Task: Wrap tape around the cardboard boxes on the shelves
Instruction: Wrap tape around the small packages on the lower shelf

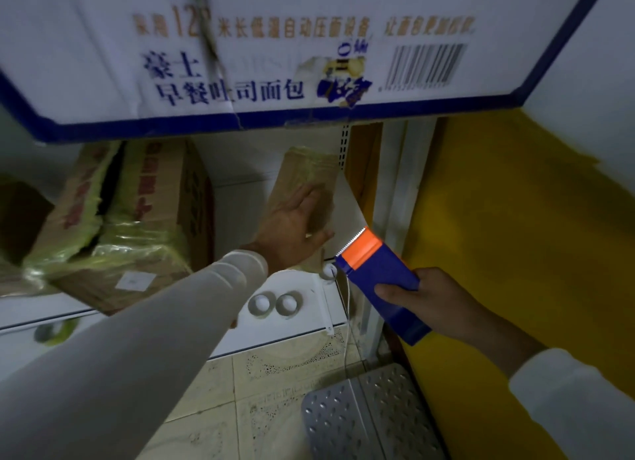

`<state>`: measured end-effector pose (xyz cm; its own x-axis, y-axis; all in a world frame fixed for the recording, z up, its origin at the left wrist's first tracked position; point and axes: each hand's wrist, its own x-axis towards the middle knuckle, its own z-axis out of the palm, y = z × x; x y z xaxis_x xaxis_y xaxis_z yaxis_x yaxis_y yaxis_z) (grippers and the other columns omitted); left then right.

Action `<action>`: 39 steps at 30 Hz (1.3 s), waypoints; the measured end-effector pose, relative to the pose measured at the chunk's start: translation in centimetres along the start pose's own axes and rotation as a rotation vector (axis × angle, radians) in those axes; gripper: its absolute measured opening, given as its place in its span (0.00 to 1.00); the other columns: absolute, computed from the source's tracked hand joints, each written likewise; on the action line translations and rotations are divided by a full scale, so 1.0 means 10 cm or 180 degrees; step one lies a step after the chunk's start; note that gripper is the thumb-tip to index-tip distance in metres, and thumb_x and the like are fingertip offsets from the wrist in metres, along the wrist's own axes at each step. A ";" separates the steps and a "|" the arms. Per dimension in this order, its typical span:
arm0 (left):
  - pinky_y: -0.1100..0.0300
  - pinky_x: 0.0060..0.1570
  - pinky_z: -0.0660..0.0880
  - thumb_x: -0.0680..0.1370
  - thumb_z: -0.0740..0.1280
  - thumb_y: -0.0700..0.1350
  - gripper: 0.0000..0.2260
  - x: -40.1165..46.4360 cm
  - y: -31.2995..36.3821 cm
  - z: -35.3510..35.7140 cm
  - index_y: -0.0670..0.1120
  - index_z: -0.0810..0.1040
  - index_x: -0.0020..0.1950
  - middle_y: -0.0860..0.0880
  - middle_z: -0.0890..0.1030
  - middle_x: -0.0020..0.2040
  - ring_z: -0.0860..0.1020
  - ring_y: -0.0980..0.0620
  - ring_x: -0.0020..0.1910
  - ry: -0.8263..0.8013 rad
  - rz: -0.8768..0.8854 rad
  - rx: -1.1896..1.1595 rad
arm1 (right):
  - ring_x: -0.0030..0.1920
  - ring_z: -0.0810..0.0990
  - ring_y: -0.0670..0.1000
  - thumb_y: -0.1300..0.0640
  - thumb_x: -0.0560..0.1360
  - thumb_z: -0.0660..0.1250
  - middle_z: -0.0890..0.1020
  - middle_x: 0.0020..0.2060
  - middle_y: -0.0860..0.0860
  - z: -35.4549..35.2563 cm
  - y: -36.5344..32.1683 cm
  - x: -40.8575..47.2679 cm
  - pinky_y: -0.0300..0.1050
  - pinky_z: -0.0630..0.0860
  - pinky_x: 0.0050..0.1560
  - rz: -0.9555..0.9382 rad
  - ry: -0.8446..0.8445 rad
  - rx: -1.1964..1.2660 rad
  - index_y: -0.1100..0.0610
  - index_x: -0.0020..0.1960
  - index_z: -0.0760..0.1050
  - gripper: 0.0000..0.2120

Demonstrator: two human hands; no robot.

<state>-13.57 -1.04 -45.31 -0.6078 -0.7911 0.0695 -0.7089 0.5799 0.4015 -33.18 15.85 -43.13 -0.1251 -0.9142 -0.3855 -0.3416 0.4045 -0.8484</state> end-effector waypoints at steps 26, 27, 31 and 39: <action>0.37 0.60 0.69 0.73 0.71 0.43 0.20 -1.99 -2.00 -1.39 0.48 0.77 0.65 0.40 0.74 0.68 0.74 0.33 0.63 0.0396 0.0338 0.1069 | 0.40 0.85 0.50 0.48 0.73 0.71 0.86 0.39 0.49 1.78 -1.33 -0.41 0.44 0.77 0.42 -0.0199 0.0031 -0.0225 0.51 0.48 0.80 0.07; 0.38 0.59 0.70 0.76 0.66 0.46 0.16 -2.02 -2.11 -1.42 0.47 0.78 0.63 0.40 0.75 0.66 0.75 0.34 0.62 0.0415 0.0656 0.1077 | 0.40 0.85 0.49 0.49 0.73 0.71 0.86 0.39 0.49 1.81 -1.35 -0.42 0.44 0.78 0.42 -0.0189 0.0051 -0.0218 0.51 0.48 0.80 0.08; 0.49 0.70 0.59 0.81 0.51 0.55 0.21 -2.11 -2.47 -1.57 0.49 0.74 0.67 0.45 0.70 0.71 0.68 0.43 0.70 0.0108 0.1295 0.1220 | 0.33 0.83 0.41 0.51 0.74 0.70 0.84 0.33 0.42 1.93 -1.40 -0.46 0.33 0.73 0.33 -0.0129 0.0029 -0.0115 0.52 0.48 0.78 0.06; 0.39 0.66 0.65 0.67 0.44 0.79 0.40 -1.85 -1.94 -1.84 0.59 0.57 0.73 0.46 0.65 0.73 0.67 0.40 0.69 -0.0493 -0.0535 0.0200 | 0.41 0.83 0.58 0.49 0.73 0.71 0.85 0.36 0.54 2.06 -1.39 -0.54 0.52 0.76 0.46 0.0005 0.0016 -0.0166 0.53 0.43 0.81 0.08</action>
<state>18.03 -1.23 -37.54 -0.5235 -0.8410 -0.1364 -0.8227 0.4574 0.3376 -8.55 15.69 -36.68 -0.1303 -0.9137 -0.3850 -0.3896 0.4043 -0.8275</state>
